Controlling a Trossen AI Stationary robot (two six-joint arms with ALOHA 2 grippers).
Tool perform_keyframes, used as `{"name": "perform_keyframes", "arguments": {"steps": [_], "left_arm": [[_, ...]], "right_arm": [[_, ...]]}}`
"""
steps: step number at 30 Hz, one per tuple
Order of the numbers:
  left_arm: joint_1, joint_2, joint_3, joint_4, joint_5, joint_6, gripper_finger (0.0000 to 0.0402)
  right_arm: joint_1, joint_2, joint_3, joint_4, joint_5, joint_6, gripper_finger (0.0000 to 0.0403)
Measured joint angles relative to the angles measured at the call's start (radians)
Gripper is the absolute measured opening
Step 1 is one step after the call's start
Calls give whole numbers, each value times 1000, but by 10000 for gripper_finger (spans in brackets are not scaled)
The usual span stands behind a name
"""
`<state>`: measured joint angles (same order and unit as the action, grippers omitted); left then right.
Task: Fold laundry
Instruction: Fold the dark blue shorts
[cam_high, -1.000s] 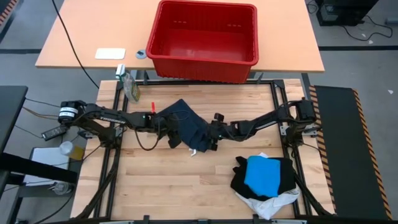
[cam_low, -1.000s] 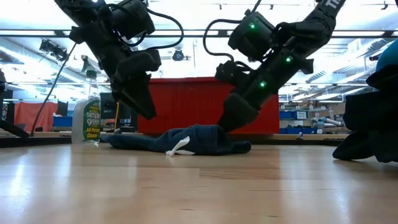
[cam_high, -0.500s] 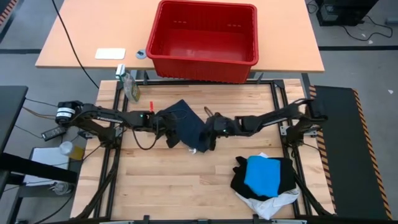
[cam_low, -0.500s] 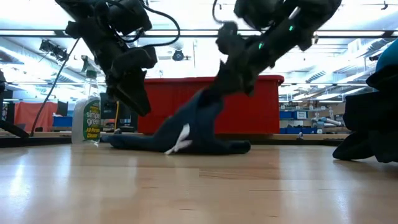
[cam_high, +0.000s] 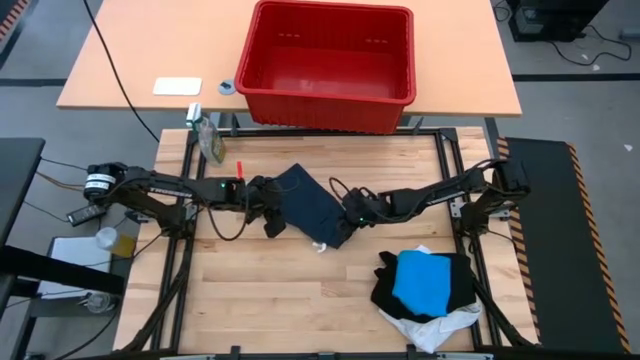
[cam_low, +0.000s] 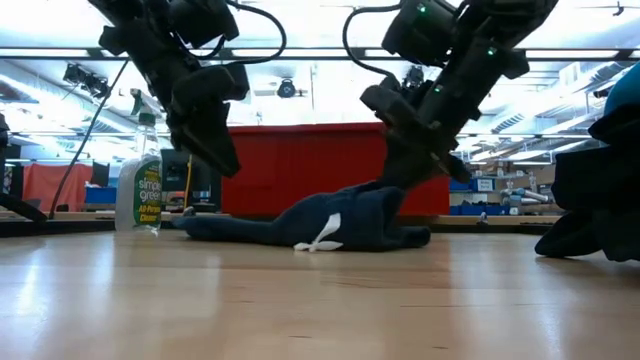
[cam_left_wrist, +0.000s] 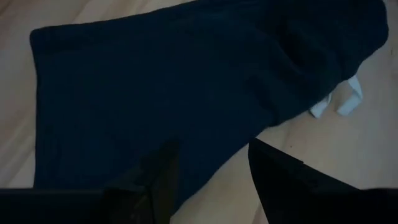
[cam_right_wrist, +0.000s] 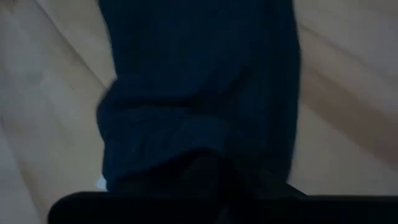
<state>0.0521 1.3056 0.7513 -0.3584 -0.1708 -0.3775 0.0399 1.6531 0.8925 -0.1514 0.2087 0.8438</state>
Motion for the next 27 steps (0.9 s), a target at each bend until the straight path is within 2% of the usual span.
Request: {"name": "perform_keyframes", "arguments": {"steps": [3,6,10,13,20,27], "left_arm": [[0,0,0,-1,0,2,194],[0,11,0,11,-1,94,193],[33,84,-2,60,10,221,184],[94,158,3,170,55,265,174],[224,333,3,432,85,269,163],[283,441,6,431,174,238,162]], "right_arm": [[0,-1,0,-16,-20,85,15],[4,-2,0,-15,-39,60,9],[13,-2,0,-29,-44,46,15],[18,-2,0,-28,-46,46,18],[29,-2,0,-28,-46,45,17],[29,-2,0,-29,-46,39,17]]}}
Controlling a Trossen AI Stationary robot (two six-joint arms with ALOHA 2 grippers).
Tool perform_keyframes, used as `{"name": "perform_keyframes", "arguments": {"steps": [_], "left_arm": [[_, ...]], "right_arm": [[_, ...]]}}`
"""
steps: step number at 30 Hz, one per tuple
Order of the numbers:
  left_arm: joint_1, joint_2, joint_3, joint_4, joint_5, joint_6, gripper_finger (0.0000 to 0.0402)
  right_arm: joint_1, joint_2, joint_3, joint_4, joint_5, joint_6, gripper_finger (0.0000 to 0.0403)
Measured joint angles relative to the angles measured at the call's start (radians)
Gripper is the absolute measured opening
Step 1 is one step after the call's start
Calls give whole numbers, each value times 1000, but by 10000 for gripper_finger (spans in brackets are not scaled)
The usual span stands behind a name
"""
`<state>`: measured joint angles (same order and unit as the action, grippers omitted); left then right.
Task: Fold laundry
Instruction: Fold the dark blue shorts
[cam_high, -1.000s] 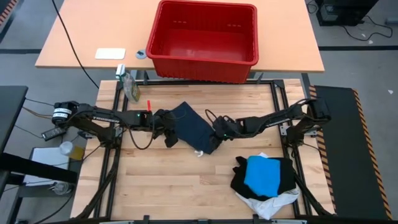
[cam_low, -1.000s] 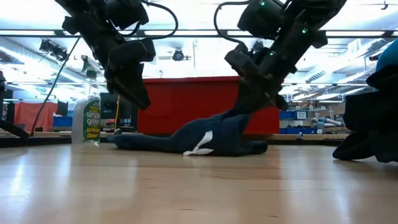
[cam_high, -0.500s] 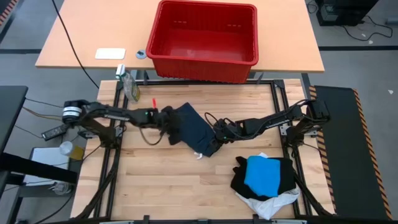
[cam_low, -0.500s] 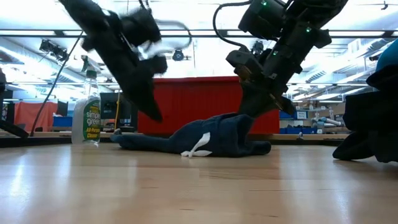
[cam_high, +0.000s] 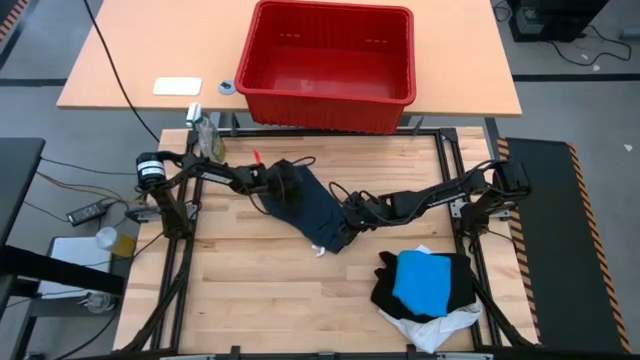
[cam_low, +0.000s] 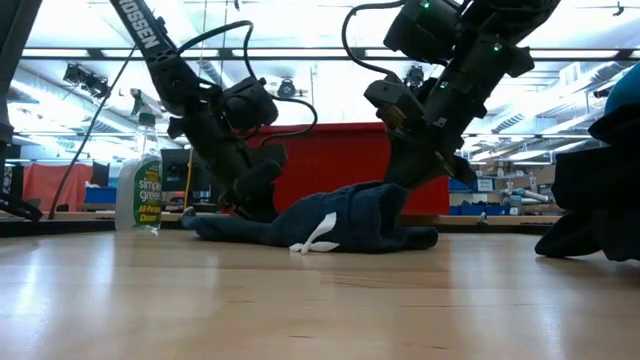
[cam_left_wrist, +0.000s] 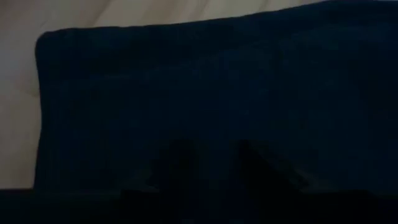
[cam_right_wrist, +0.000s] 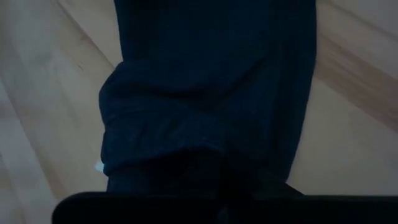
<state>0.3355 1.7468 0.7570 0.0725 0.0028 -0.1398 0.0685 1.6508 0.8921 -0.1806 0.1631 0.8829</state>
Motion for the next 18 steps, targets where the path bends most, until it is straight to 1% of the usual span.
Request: {"name": "perform_keyframes", "arguments": {"steps": [5,8,13,16,18], "left_arm": [[-3,-8,-2,3,-27,3,162],[-3,-11,-3,-5,-28,35,162],[-3,-16,-3,-27,-31,58,162],[-6,-19,-4,-26,-22,65,162],[-12,-20,-5,-21,-18,77,162]], "right_arm": [[0,-9,0,-2,-19,19,17],[15,-37,0,-13,-20,54,16],[44,-92,0,-141,21,87,16],[52,-102,0,-206,43,67,16],[54,-92,0,-202,53,33,16]]}}
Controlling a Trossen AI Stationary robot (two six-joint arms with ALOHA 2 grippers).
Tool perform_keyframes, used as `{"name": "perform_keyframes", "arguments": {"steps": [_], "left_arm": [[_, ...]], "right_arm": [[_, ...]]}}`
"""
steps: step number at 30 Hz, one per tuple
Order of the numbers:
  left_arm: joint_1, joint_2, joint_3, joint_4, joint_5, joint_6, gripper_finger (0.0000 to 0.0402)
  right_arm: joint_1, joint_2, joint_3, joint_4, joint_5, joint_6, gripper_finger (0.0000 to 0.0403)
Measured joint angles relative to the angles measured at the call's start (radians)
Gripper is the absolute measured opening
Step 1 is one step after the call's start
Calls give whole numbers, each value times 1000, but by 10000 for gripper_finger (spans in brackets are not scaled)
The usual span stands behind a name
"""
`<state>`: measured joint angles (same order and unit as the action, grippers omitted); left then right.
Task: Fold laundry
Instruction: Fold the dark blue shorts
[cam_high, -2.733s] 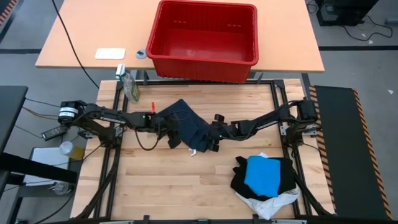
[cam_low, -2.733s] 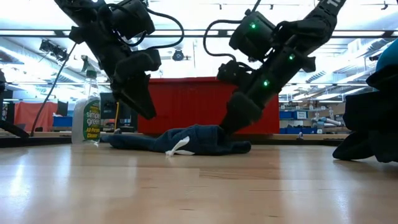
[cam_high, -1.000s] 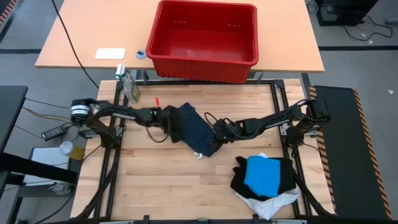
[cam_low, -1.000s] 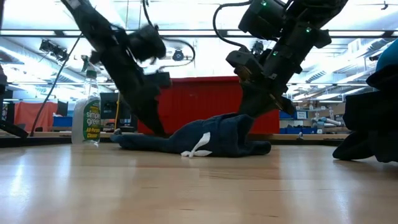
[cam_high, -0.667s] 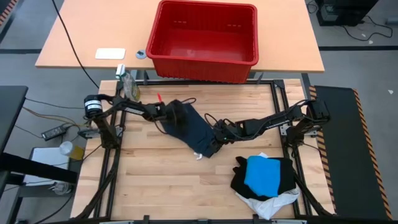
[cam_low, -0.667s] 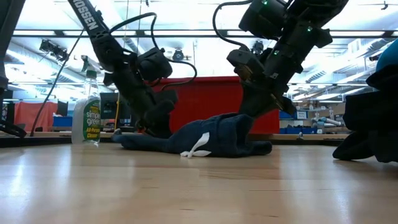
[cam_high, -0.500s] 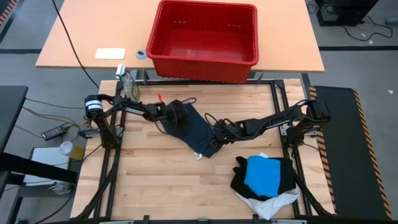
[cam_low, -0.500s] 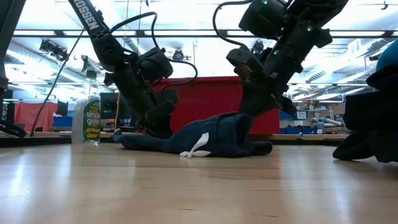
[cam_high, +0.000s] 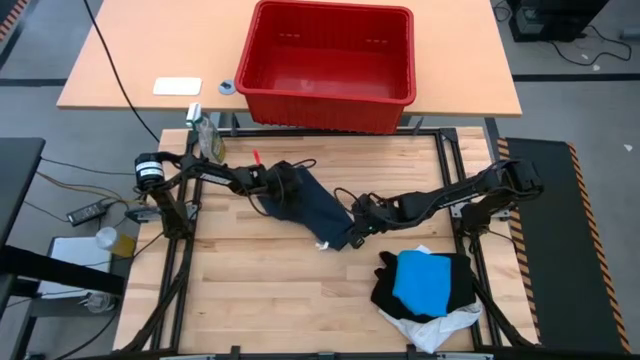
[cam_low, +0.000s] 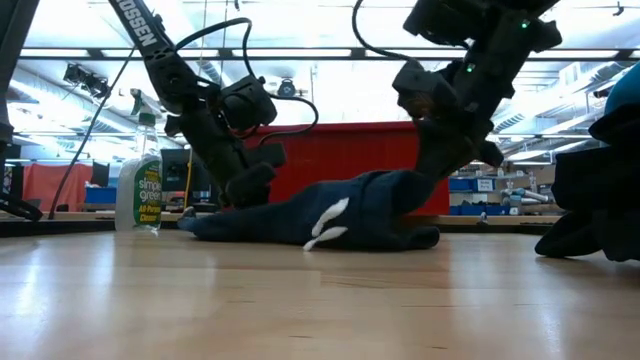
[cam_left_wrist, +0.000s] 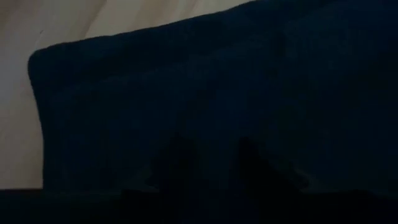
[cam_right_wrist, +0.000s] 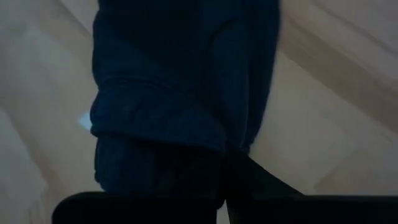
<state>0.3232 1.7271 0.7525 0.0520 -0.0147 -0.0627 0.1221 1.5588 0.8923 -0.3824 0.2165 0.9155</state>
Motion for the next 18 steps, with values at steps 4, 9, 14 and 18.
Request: {"name": "perform_keyframes", "arguments": {"steps": [4,9,14,18], "left_arm": [[-6,0,0,1,2,4,162],[-6,0,-1,0,3,-1,162],[-6,0,-1,-1,8,-2,162],[-6,0,-1,0,9,-5,162]], "right_arm": [[0,42,0,24,-6,-45,21],[2,100,0,41,-34,-86,34],[-1,126,0,41,-78,-185,67],[-21,109,0,9,-110,-253,120]]}}
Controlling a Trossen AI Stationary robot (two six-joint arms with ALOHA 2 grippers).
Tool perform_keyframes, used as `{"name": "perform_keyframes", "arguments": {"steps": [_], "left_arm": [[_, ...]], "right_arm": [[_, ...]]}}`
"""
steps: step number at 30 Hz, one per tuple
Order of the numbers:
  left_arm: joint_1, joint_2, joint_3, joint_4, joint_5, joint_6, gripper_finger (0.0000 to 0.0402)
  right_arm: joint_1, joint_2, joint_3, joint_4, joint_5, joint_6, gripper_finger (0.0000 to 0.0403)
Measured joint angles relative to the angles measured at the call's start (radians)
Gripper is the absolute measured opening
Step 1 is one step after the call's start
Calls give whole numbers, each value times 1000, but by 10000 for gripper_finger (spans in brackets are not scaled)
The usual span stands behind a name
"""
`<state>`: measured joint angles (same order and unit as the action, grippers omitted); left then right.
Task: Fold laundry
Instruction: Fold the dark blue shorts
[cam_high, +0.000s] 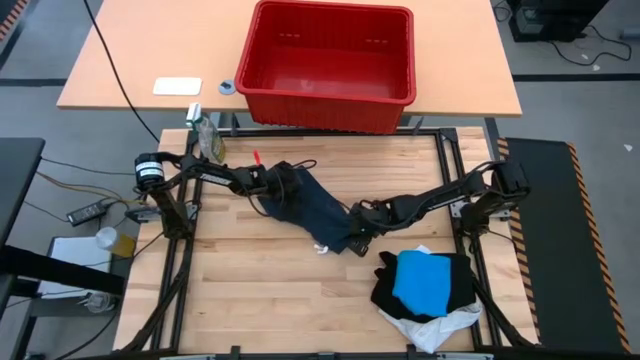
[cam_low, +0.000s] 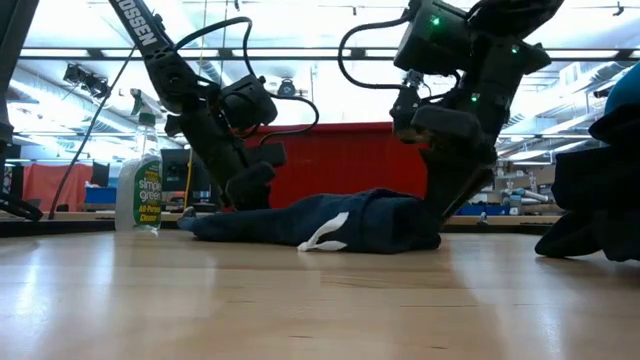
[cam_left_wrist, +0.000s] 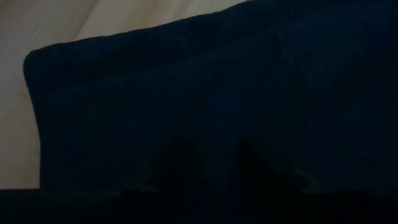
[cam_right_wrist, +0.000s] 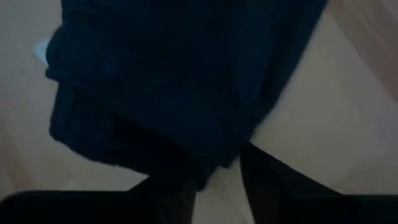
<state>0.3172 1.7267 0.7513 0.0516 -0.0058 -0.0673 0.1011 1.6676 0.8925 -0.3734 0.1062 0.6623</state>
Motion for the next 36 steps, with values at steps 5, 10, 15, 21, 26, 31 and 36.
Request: {"name": "perform_keyframes", "arguments": {"steps": [5,10,15,21,26,31,36], "left_arm": [[0,0,0,-2,1,-1,162],[0,-2,-1,-3,3,-32,162],[-5,-3,-1,-5,22,-88,162],[-30,-17,-3,-3,31,-98,162],[-30,-54,-5,-47,44,-106,162],[-32,-139,-5,-154,39,-100,162],[-32,-222,-5,-226,33,-71,162]], "right_arm": [[-28,-50,0,-152,-68,-44,194],[-33,-124,0,-282,-91,-73,241],[-28,-222,0,-156,21,-87,255],[-71,-170,2,159,111,-203,244],[-105,10,1,374,50,-260,230],[-83,84,3,386,0,-266,214],[-53,83,-5,360,80,-343,206]]}}
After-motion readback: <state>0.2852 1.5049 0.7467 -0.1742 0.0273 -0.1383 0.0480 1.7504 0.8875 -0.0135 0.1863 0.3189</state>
